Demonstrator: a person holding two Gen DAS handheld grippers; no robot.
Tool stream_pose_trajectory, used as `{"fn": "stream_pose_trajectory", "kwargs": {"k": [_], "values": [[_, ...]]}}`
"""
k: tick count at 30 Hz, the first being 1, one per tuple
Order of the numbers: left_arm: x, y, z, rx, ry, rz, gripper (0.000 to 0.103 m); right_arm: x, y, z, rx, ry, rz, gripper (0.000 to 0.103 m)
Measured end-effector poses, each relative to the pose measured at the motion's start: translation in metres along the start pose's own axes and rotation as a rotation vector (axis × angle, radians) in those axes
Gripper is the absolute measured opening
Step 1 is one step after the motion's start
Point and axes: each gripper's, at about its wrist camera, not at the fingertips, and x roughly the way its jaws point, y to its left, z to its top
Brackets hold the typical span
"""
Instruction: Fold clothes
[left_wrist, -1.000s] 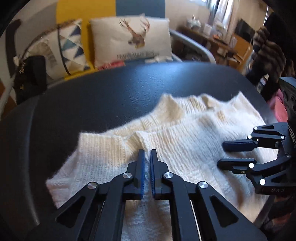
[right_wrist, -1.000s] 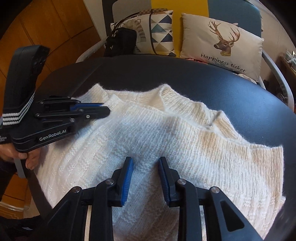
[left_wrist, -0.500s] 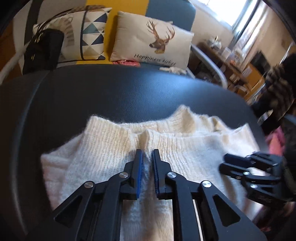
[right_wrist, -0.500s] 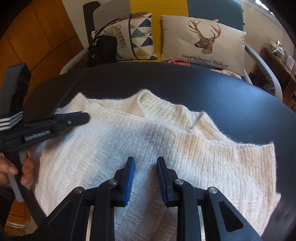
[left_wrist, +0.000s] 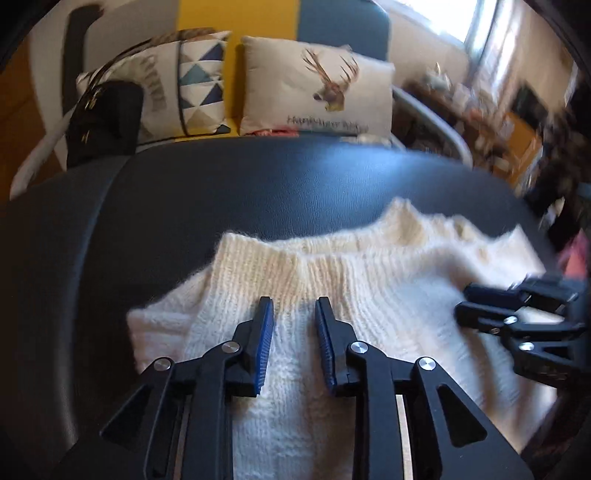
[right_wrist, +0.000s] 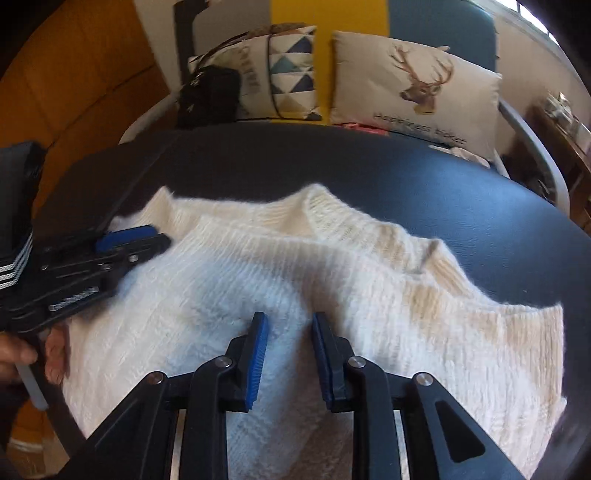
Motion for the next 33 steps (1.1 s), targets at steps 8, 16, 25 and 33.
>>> {"fn": "stream_pose_trajectory", "kwargs": {"k": [8, 16, 25, 33], "values": [[-0.010, 0.027, -0.005, -0.030, 0.006, 0.041, 0.026, -0.011, 0.010, 0.028, -0.053, -0.020, 0.130, 0.025], [-0.042, 0.063, -0.012, -0.147, -0.007, 0.003, 0.028, 0.008, 0.026, 0.037, -0.055, 0.024, 0.016, 0.026], [-0.086, 0.105, -0.081, -0.187, 0.043, -0.278, 0.032, -0.058, 0.004, -0.067, 0.106, 0.058, 0.155, 0.028], [-0.088, 0.076, -0.121, -0.117, 0.103, -0.422, 0.032, -0.073, -0.033, -0.095, 0.379, 0.016, 0.332, 0.029]]}}
